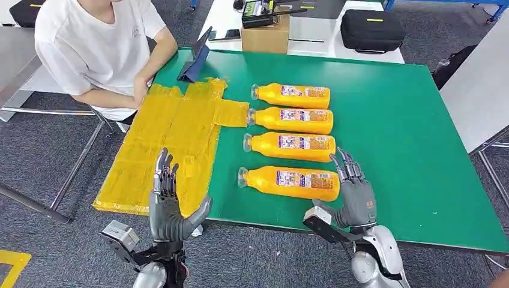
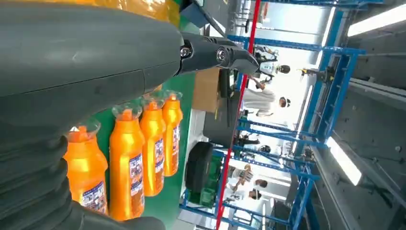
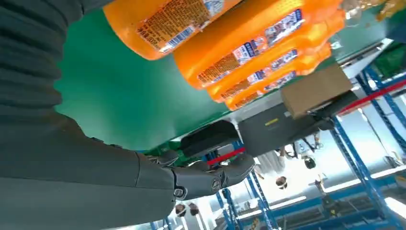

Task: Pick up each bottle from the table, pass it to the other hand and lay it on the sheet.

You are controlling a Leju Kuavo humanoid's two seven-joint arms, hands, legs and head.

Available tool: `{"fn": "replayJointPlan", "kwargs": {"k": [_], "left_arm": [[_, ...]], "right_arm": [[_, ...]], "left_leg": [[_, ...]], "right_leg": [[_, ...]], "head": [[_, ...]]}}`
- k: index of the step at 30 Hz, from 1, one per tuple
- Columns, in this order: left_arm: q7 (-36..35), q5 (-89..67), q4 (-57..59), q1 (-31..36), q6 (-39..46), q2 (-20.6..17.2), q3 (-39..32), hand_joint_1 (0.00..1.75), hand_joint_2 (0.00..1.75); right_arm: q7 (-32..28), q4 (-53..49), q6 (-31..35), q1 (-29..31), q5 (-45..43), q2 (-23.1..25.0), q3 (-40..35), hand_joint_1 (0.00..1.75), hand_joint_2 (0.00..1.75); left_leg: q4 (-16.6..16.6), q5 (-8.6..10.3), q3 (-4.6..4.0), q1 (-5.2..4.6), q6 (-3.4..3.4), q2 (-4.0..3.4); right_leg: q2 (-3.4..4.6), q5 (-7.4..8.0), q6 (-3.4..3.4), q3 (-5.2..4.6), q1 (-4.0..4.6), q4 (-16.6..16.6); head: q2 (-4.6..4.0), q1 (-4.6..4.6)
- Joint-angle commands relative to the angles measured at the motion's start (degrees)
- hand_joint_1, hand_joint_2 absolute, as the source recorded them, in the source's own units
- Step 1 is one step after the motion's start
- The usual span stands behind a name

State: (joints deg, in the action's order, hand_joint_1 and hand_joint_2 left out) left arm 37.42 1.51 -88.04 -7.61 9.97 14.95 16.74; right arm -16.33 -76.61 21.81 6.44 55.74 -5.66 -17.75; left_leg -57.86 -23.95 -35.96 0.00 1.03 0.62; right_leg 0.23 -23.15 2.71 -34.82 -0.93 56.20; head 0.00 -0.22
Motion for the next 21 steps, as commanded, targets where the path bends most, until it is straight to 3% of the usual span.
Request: {"fn": "replayJointPlan", "kwargs": {"k": [1, 9, 21], "left_arm": [[-0.77, -0.89, 2.15, 1.84, -0.79, -0.99, -0.11, 0.00, 1.75], [-1.31, -1.37, 2.75, 1.89, -1.36, -0.68, -0.32, 0.00, 1.75], [-1.04, -1.30, 2.39, 2.47, -2.08, -0.82, 0.24, 0.00, 1.75]], "right_arm": [[1.76, 7.15, -4.36, 3.28, -0.30, -1.30, -0.80, 0.00, 1.75], [5.44, 11.35, -9.67, 5.26, 0.13, -3.58, -2.46, 0.00, 1.75], [4.39, 18.76, -11.35, 12.59, 0.44, -2.20, -6.04, 0.00, 1.75]], "left_leg": [[0.06, -0.11, 0.41, 0.03, -0.06, -0.08], [0.09, -0.13, 0.41, 0.02, -0.07, -0.08], [0.05, -0.16, 0.41, 0.02, -0.08, -0.27]], "right_leg": [[0.00, -0.09, -0.12, 0.42, 0.05, -0.09], [0.01, -0.10, -0.13, 0.42, 0.04, -0.11], [0.19, -0.07, -0.14, 0.38, 0.05, -0.07]], "head": [[0.00, 0.00], [0.00, 0.00], [0.00, 0.00]]}}
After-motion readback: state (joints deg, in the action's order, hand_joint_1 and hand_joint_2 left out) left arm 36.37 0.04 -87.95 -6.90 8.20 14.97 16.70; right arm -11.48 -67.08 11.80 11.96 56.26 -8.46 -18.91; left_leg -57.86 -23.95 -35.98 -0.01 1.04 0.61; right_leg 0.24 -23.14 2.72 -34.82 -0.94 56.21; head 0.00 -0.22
